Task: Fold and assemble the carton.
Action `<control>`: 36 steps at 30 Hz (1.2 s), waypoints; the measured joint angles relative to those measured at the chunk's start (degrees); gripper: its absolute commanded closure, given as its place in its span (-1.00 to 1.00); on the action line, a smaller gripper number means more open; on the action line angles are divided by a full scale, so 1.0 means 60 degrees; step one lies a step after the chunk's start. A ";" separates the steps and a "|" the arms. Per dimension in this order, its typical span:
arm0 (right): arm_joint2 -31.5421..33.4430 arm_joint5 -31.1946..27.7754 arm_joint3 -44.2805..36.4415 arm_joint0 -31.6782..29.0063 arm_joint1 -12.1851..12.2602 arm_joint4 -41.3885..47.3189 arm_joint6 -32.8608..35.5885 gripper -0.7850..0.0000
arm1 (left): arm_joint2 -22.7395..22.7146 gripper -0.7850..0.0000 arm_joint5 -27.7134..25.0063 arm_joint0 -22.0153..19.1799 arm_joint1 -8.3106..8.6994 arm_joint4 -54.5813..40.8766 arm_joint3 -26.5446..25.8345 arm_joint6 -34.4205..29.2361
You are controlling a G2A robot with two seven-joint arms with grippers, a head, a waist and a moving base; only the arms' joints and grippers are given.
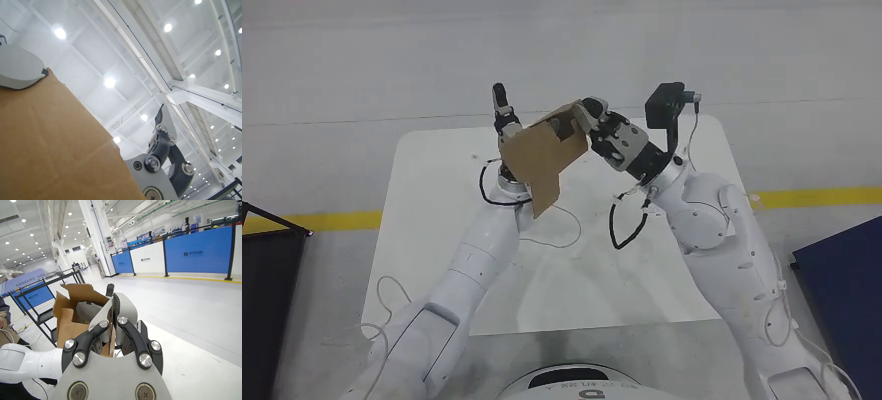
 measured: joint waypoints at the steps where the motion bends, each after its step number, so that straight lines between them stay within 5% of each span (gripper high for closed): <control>1: 0.0033 0.0032 -0.0072 -0.0048 0.0007 -0.0090 -0.0032 1.00 | 0.0028 -0.91 -0.0006 -0.0004 0.0004 -0.0020 0.0006 -0.0006; 8: 0.0267 0.0326 -0.0584 -0.0265 0.0062 -0.1238 -0.0262 1.00 | 0.0166 -0.89 -0.0036 -0.0031 0.0030 -0.0093 0.0056 -0.0036; 13: 0.0037 0.0760 -0.1326 -0.0494 0.0121 -0.3938 -0.0441 0.98 | 0.0232 -0.80 -0.0043 -0.0013 0.0031 -0.0254 0.0195 -0.0044; 19: -0.0660 0.0934 -0.1324 -0.0603 0.0083 -0.5505 -0.0580 0.60 | 0.0299 -0.73 -0.0056 -0.0029 0.0002 -0.0416 0.0273 -0.0056; 23: -0.0823 0.0994 -0.1250 -0.0563 0.0059 -0.5691 -0.0555 0.18 | 0.0316 -0.73 -0.0070 -0.0021 -0.0005 -0.0494 0.0293 -0.0070; 28: -0.0935 0.0900 -0.1259 -0.0540 0.0027 -0.5485 -0.0605 0.03 | 0.0341 -0.73 -0.0091 -0.0021 -0.0012 -0.0536 0.0302 -0.0091; 31: -0.0930 0.0814 -0.1206 -0.0578 -0.0006 -0.4851 -0.0749 -0.24 | 0.0361 -0.74 -0.0105 -0.0020 -0.0016 -0.0541 0.0306 -0.0105; 36: -0.0279 0.0764 -0.0943 -0.0781 -0.0060 -0.2209 -0.1440 -0.18 | 0.0360 -0.74 -0.0122 0.0006 -0.0008 -0.0570 0.0279 -0.0122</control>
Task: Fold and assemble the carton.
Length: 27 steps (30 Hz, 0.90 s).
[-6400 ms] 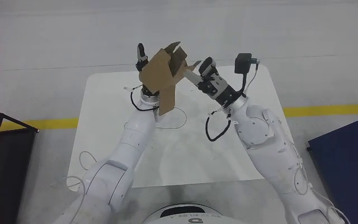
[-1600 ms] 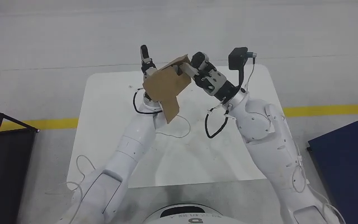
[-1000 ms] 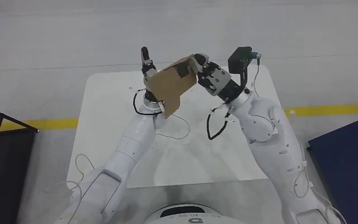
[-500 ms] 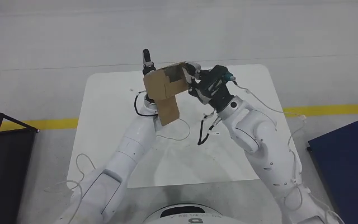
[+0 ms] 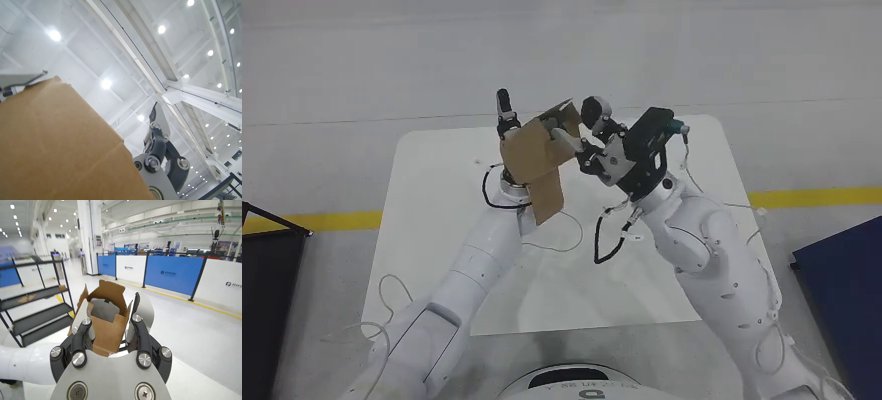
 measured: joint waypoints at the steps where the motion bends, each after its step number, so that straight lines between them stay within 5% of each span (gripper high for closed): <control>1: 0.0235 -0.0055 0.0112 -0.0063 -0.0002 0.0715 -0.0148 -0.09 | -0.0005 -0.75 -0.0001 0.0009 0.0006 0.0001 -0.0011 -0.0001; 7: 0.1009 0.0267 0.0837 -0.0320 0.0038 0.2148 0.0095 0.04 | -0.0010 -0.77 -0.0016 0.0076 0.0035 0.0017 -0.0112 -0.0016; 15: 0.0551 0.0046 0.1292 0.0024 -0.0002 0.2537 0.0969 0.04 | 0.0057 -0.77 0.0001 0.0141 0.0067 0.0094 -0.0250 0.0000; 17: 0.0453 -0.0129 0.1260 0.0116 -0.0007 0.2542 0.1086 0.00 | 0.0084 -0.76 0.0000 0.0142 0.0071 0.0118 -0.0258 0.0000; 19: 0.0363 -0.0350 0.1224 0.0199 -0.0003 0.2469 0.1257 -0.30 | 0.0101 -0.76 -0.0008 0.0141 0.0074 0.0122 -0.0259 -0.0008; 27: 0.0127 -0.0912 0.1055 0.0316 0.0023 0.1966 0.1582 -0.33 | 0.0121 -0.76 -0.0043 0.0119 0.0090 0.0106 -0.0229 -0.0043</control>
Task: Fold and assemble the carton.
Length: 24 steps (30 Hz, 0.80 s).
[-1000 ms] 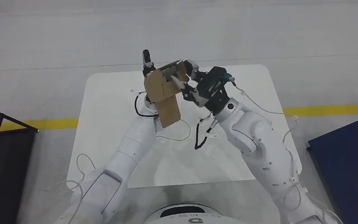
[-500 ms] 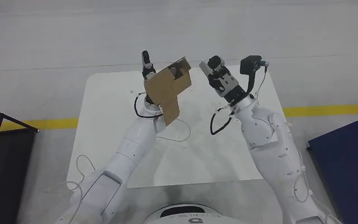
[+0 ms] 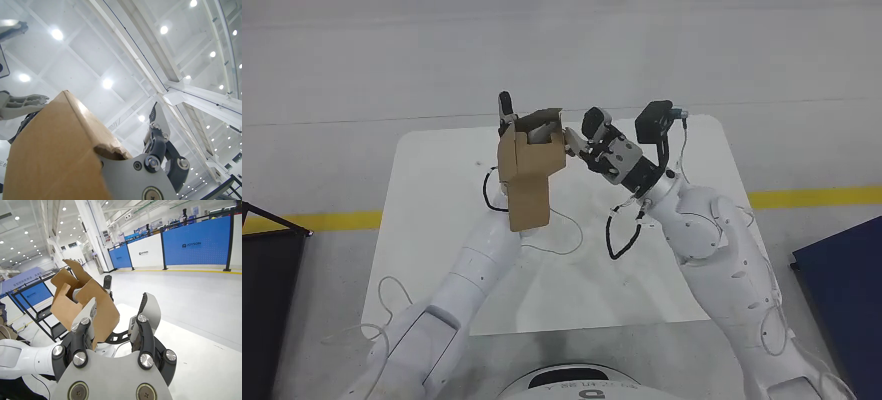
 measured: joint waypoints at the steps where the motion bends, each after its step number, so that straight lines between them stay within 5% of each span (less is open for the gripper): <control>1: -0.0024 -0.0041 -0.0026 0.0017 0.0005 -0.0125 0.0047 -0.36 | 0.0001 -0.76 -0.0002 -0.0001 0.0003 -0.0004 0.0007 -0.0002; 15: 0.0091 0.0049 0.0018 -0.0041 -0.0030 0.0894 -0.0362 -0.15 | 0.0029 -0.76 0.0064 -0.0013 0.0029 -0.0086 0.0022 0.0064; 24: -0.0073 -0.0206 0.0281 0.0192 -0.0038 0.1938 0.0384 -0.05 | 0.0068 -0.75 0.0106 -0.0031 0.0044 -0.0062 0.0048 0.0106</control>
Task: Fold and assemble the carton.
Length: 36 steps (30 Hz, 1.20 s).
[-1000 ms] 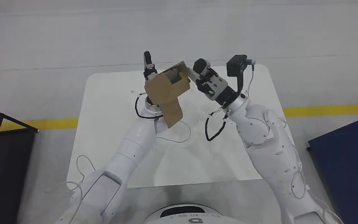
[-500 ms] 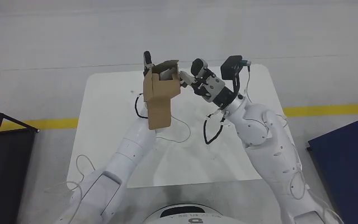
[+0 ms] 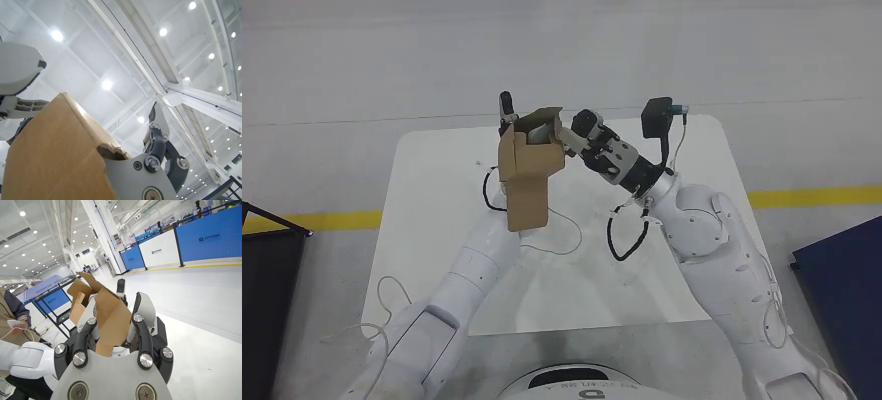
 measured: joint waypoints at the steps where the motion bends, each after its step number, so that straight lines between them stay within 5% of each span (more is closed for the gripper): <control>1: -0.0013 -0.0010 0.0023 0.0029 -0.0001 0.0077 0.0060 -0.06 | 0.0008 -0.75 0.0000 -0.0006 0.0002 0.0015 0.0010 0.0000; 18: 0.0000 -0.0190 0.0224 0.0307 0.0058 0.1795 0.1478 0.32 | 0.0092 -0.75 -0.0047 -0.0106 -0.0008 -0.0047 0.0174 -0.0047; 22: 0.0113 -0.0033 0.0219 0.0298 0.0083 0.2005 0.1584 1.00 | 0.0104 -0.76 -0.0047 -0.0126 -0.0013 -0.0069 0.0205 -0.0047; 36: 0.0284 0.0770 -0.0407 0.0217 0.0149 -0.0416 0.0761 1.00 | 0.0193 -1.00 -0.0348 -0.0255 0.0050 0.0359 0.0455 -0.0348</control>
